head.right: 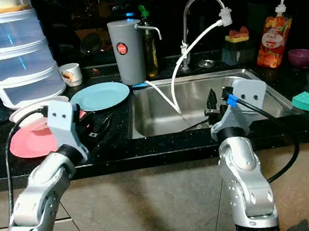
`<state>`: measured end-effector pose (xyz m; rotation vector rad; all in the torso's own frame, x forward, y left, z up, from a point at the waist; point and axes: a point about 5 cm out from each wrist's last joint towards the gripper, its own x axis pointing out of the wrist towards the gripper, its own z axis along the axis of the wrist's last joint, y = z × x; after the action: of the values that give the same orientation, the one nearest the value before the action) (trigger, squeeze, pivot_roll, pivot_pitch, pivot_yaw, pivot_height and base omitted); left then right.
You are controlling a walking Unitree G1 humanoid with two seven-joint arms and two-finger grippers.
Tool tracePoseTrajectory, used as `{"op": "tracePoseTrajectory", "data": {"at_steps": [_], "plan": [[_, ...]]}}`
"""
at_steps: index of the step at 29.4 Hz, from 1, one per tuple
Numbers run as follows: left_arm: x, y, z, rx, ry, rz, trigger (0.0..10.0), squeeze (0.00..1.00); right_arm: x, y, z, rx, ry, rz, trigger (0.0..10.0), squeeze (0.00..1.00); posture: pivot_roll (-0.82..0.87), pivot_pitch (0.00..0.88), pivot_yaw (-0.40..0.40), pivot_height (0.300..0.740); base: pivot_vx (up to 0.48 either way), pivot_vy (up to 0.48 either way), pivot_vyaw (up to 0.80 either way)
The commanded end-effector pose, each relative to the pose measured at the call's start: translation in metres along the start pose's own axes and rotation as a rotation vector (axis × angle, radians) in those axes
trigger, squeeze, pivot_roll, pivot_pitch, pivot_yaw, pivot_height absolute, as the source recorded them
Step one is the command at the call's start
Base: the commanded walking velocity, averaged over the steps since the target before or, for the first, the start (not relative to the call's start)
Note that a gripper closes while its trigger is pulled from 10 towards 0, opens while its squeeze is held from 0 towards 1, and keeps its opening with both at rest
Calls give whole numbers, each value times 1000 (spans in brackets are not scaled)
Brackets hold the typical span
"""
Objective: Kitchen organization
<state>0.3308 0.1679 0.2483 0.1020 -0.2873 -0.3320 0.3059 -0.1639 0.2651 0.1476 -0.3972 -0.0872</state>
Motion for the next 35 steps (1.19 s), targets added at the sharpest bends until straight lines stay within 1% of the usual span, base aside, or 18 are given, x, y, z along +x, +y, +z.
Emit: {"op": "tracePoseTrajectory", "data": {"at_steps": [1,2,5,6,7,8,9,11,14,16,18,21,24,28,31,33,34,35], "plan": [[0,9,2,33,16,0,10000,0,-2,-1,-1,4,9,-1,10000,0,36,73,-5,740,0,0,0],[0,9,2,33,16,0,10000,0,-2,-1,-1,4,9,-1,10000,0,36,73,-5,740,0,0,0],[-1,34,15,127,41,-15,10000,0,-3,-1,-1,4,8,-7,10000,0,44,77,8,740,0,0,0],[-1,34,15,127,41,-15,10000,0,-3,-1,-1,4,8,-7,10000,0,44,77,8,740,0,0,0],[-1,43,22,160,46,-21,10000,0,-4,-2,-1,4,9,-10,10000,0,44,76,10,740,0,0,0],[-1,57,29,245,83,-8,10000,0,-5,-2,-2,5,10,-12,10000,0,47,77,15,740,0,0,0],[-1,57,29,245,83,-8,10000,0,-5,-2,-2,5,10,-12,10000,0,47,77,15,740,0,0,0],[0,72,26,332,186,24,10000,0,-5,-1,-2,7,11,-13,10000,0,48,80,16,740,0,0,0],[-3,78,19,471,303,-14,10000,0,-6,-1,-3,9,13,-12,10000,0,49,84,18,740,0,0,0],[-3,78,19,581,318,-31,10000,0,-7,0,-3,10,16,-10,10000,0,48,84,18,740,0,0,0],[-2,82,22,605,319,-7,10000,0,-7,0,-4,10,18,-9,10000,0,46,84,19,740,0,0,0],[-4,98,28,716,353,61,10000,0,-8,0,-4,10,18,-10,10000,0,45,86,19,740,0,0,0],[-5,118,41,715,338,166,10000,0,-8,0,-4,9,21,-12,10000,0,46,84,11,740,0,0,0],[-3,127,50,673,317,205,10000,0,-8,0,-4,9,22,-10,10000,0,46,84,11,740,0,0,0],[1,143,59,469,329,175,10000,0,-5,2,-4,12,21,1,10000,0,54,88,1,740,0,0,0],[1,145,55,428,356,134,10000,0,-5,2,-4,14,22,4,10000,0,54,88,1,740,0,0,0],[0,146,53,400,373,105,10000,71,-5,3,-5,15,23,7,10000,0,54,88,1,740,0,0,0],[-1,151,50,329,400,62,10000,1000,-5,4,-6,18,27,10,10000,0,60,98,3,740,0,0,0]]}}
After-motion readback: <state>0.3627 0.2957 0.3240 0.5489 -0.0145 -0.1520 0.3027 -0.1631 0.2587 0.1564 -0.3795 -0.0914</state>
